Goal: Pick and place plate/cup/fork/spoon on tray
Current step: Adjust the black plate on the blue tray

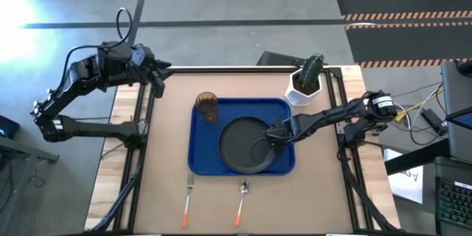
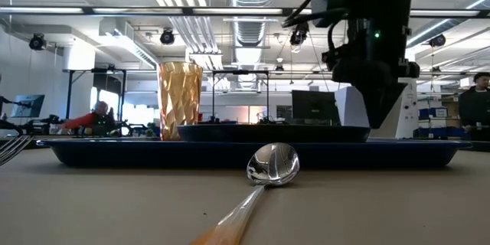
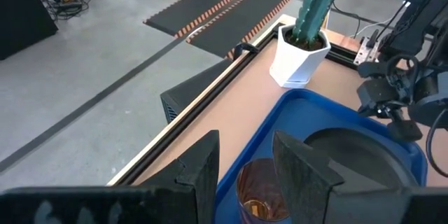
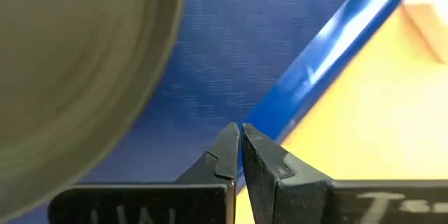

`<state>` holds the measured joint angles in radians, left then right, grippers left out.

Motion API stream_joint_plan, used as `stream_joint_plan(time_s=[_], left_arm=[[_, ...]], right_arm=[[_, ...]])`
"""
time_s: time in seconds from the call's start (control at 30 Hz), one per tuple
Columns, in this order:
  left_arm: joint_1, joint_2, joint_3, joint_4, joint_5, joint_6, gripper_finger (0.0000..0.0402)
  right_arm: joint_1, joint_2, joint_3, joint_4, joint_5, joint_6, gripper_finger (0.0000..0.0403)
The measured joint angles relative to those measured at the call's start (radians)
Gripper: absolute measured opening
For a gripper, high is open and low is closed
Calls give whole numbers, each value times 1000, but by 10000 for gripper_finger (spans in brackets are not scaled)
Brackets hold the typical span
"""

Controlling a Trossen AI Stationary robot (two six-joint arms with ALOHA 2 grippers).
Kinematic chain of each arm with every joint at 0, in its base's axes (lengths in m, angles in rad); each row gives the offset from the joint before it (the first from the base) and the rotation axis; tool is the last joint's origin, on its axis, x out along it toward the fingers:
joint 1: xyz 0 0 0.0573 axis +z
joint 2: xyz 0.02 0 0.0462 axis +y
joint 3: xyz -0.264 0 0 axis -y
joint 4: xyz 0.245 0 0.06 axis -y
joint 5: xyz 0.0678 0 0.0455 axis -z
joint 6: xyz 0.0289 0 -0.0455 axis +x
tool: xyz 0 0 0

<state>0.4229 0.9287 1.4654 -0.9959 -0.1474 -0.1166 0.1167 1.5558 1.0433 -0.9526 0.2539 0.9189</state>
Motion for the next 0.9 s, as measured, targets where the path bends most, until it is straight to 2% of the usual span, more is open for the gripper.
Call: stream_joint_plan(time_s=[0.2, 0.43, 0.9], left_arm=[[0, 4, 0, 0, 0, -1, 116], [0, 5, 0, 0, 0, -1, 116], [0, -4, 0, 0, 0, 0, 116]], right_arm=[[6, 0, -37, 104, 2, 25, 8], [3, 11, -47, 272, 61, 24, 8], [3, 10, -47, 438, 140, 52, 8]])
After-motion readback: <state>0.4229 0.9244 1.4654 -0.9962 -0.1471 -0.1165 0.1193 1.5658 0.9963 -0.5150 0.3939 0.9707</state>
